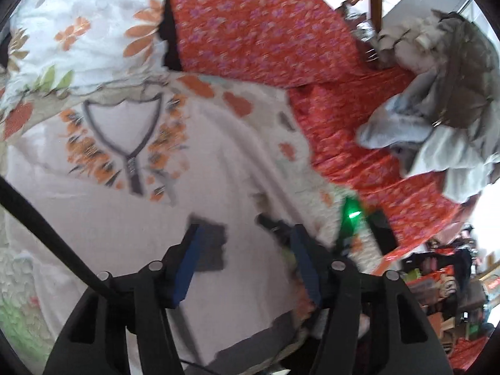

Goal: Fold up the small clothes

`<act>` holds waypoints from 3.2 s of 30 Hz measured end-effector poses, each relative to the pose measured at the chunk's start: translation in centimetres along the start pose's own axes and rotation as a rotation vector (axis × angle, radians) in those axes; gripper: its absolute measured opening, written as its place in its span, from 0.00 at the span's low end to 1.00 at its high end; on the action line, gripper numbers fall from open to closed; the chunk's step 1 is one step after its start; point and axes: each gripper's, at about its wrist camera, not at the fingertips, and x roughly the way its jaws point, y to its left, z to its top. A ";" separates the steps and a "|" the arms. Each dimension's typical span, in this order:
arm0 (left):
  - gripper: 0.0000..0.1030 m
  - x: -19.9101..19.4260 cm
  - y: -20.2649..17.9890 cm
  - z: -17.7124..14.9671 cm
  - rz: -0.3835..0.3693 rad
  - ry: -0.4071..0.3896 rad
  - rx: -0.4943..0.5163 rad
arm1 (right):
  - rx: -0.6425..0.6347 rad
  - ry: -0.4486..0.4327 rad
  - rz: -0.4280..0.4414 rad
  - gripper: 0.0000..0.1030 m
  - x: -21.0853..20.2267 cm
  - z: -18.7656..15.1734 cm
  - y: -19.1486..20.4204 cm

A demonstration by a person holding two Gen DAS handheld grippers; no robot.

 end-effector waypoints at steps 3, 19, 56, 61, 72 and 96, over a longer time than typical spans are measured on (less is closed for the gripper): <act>0.63 0.2 4.0 -1.5 0.119 -0.021 -0.064 | -0.036 0.021 0.084 0.83 0.3 -0.2 1.4; 0.65 -3.8 19.3 -6.4 0.472 -0.238 -0.289 | -0.424 0.124 -0.032 0.67 6.7 -2.8 10.0; 0.71 -3.3 19.8 -7.2 0.410 -0.224 -0.407 | -0.301 0.115 -0.300 0.42 -3.5 7.2 3.2; 0.71 -3.0 19.0 -7.8 0.385 -0.202 -0.399 | -0.176 0.242 -0.317 0.50 -8.7 4.1 -2.6; 0.71 -2.8 18.6 -8.9 0.404 -0.187 -0.398 | -0.308 0.414 -0.252 0.63 -10.2 -4.1 -2.0; 0.71 -3.4 19.5 -9.4 0.324 -0.189 -0.494 | -0.113 -0.140 -0.680 0.02 -24.3 6.7 -10.8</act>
